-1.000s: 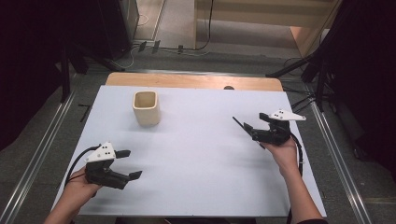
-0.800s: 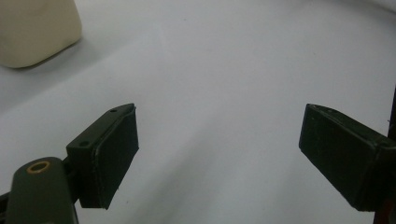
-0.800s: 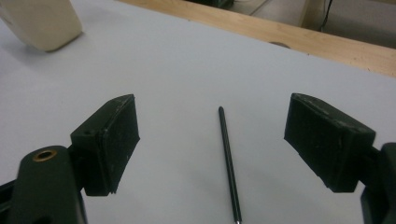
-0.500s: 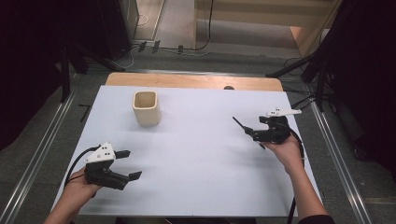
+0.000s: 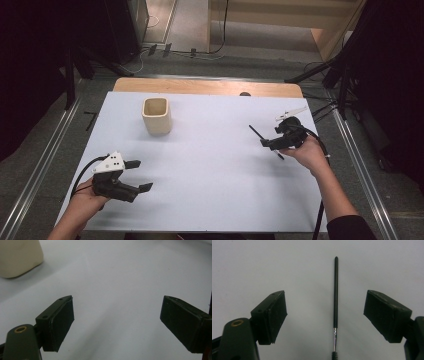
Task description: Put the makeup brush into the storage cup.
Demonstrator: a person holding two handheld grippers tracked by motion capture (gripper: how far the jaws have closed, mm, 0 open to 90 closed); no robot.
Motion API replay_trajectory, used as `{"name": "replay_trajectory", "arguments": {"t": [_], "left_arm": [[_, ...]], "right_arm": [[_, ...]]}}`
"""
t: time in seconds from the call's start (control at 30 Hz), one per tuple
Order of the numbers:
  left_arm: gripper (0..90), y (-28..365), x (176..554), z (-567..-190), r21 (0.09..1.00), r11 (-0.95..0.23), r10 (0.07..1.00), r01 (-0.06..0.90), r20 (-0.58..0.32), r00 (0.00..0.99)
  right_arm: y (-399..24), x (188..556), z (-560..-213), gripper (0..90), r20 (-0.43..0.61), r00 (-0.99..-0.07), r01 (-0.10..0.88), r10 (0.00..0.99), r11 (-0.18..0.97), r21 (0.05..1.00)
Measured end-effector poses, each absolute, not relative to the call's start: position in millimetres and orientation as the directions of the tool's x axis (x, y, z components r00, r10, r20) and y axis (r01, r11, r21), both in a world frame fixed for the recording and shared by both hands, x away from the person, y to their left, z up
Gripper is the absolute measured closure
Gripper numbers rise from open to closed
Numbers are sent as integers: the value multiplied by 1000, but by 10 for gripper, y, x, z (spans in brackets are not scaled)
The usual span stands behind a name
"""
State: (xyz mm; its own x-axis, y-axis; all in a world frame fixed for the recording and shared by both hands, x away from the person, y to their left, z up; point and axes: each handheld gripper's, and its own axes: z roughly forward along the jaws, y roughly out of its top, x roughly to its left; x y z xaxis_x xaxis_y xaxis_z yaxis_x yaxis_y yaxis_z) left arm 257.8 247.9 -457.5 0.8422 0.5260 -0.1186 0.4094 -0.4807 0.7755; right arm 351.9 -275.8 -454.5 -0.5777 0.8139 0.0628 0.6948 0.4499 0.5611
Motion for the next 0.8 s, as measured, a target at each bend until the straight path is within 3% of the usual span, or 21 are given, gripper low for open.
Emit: {"name": "replay_trajectory", "arguments": {"t": [0.47, 0.8], "left_arm": [[120, 2477, 2585, -4577, 770, -492, 522, 407, -114, 845], [120, 2477, 2587, -4580, 770, -491, 520, 408, -117, 846]], "right_arm": [[-2703, 3682, -4522, 220, 59, -602, 734, 796, 524, 431], [-2622, 3820, -4499, 281, 58, -627, 754, 777, 587, 295]]}}
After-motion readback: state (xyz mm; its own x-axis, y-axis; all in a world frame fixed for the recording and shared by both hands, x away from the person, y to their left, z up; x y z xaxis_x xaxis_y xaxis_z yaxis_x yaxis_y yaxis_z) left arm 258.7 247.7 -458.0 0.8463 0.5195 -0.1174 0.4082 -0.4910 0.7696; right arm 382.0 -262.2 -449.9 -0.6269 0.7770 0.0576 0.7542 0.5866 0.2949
